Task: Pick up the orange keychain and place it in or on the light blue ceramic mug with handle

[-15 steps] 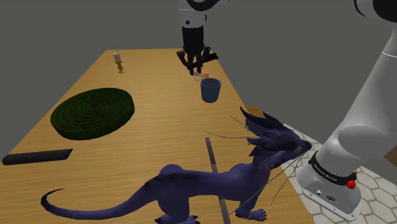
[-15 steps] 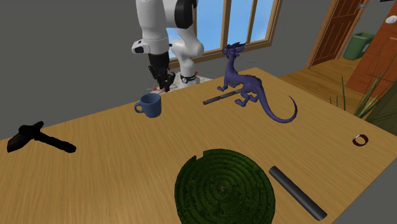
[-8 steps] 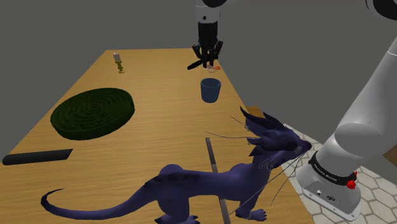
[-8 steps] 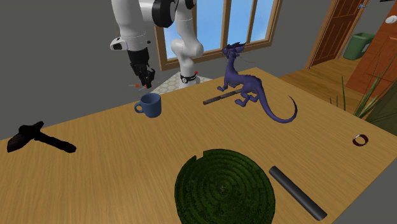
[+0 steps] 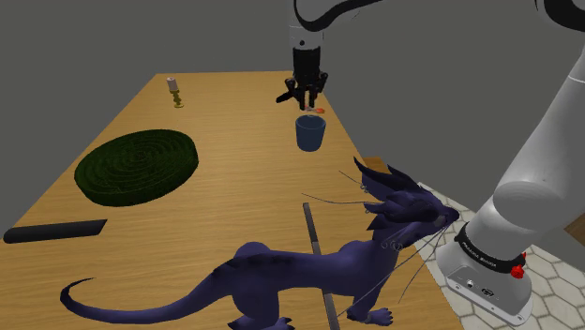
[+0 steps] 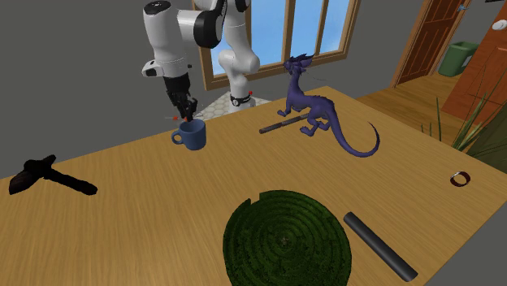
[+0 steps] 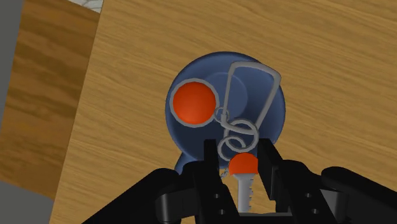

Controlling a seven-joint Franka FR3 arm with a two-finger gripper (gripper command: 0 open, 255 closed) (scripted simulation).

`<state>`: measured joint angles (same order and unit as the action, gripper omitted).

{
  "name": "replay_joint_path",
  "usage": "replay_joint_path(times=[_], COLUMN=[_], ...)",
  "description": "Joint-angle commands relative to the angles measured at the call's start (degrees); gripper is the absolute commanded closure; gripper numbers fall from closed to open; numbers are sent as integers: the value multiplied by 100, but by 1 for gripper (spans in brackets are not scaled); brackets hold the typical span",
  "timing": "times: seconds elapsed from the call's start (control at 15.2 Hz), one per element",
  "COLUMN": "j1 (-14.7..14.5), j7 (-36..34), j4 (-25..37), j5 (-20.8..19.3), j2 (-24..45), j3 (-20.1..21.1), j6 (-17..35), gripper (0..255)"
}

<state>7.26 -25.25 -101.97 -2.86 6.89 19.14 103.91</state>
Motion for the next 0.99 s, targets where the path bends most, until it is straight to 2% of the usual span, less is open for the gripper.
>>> replay_joint_path(times=[0.0,0.4,0.86,0.92], j1=[4,0,0,-4], j7=[1,-33,-33,-40], j4=[-122,-467,-467,-467], j5=[-9,-52,-52,-54], j2=[20,126,126,129], j3=[-5,-11,-11,-8], j6=[144,588,588,590], gripper=[255,255,255,0])
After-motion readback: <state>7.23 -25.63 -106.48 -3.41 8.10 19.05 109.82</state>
